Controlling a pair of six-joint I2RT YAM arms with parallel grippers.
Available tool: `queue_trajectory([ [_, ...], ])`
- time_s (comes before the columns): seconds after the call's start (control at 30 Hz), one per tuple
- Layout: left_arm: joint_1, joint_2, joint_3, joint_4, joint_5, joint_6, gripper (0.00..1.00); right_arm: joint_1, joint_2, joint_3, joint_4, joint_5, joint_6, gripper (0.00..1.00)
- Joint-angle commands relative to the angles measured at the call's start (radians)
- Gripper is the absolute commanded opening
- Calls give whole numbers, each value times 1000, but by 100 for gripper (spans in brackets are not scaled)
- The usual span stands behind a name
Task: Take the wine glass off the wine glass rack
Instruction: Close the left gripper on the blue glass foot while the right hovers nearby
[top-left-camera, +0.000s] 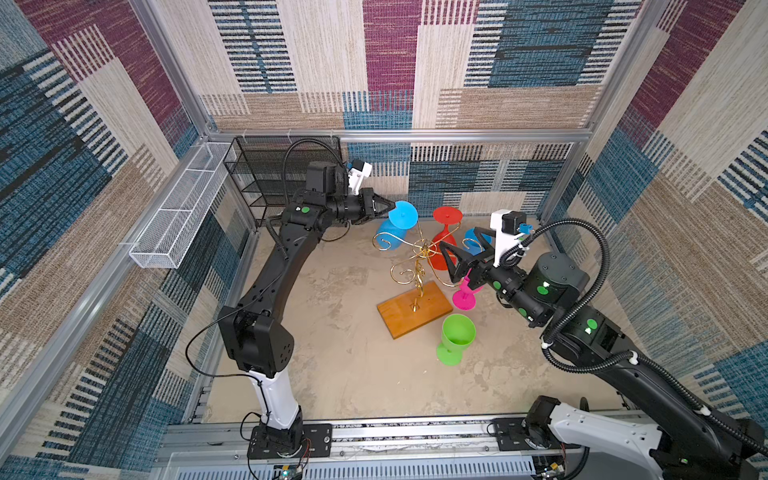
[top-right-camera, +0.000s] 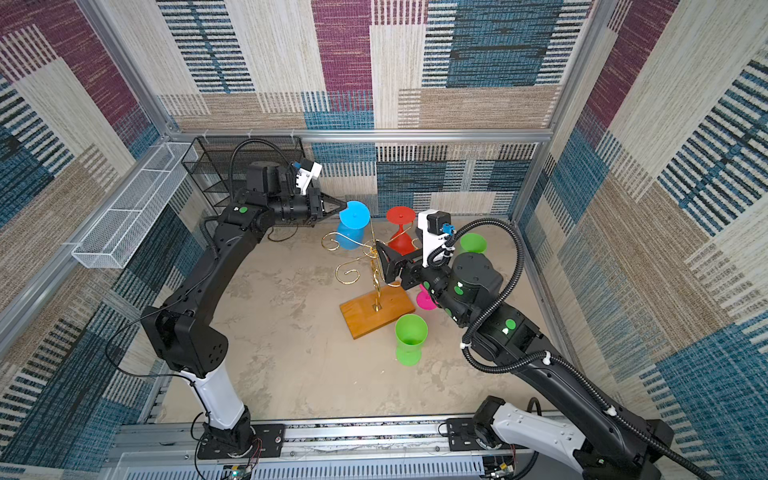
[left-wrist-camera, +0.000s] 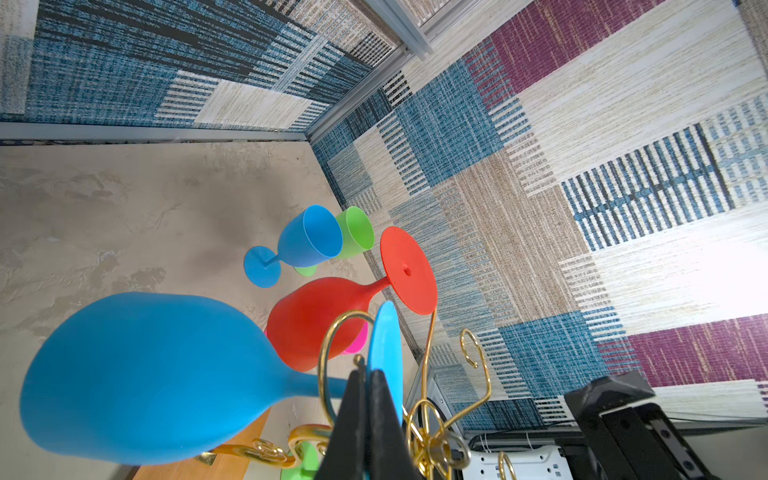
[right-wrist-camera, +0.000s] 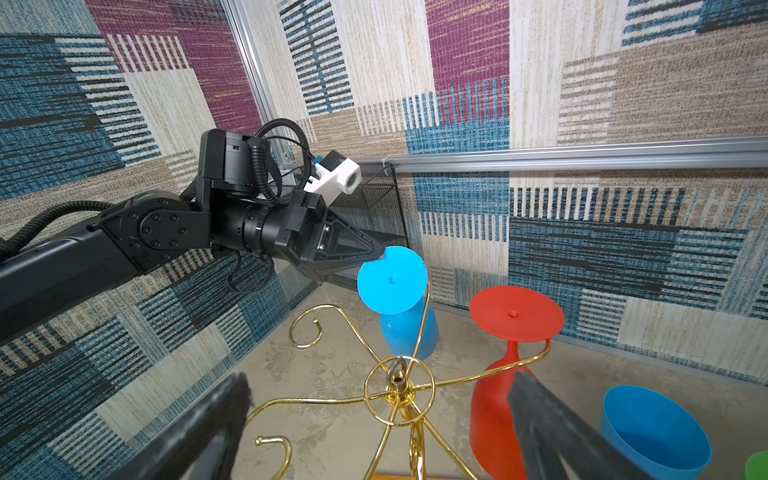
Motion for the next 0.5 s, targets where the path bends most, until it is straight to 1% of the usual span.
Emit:
queue_trajectory([
  [0.0, 5, -5, -2, 96, 34, -68, 0, 0, -5, 0, 42, -2, 0, 99],
  [0.27, 7, 5, -2, 130, 6, -97, 0, 0, -12, 2, 41, -4, 3, 99],
  [0.47, 5, 15, -7, 169, 6, -128, 0, 0, -13, 0, 42, -3, 3, 99],
])
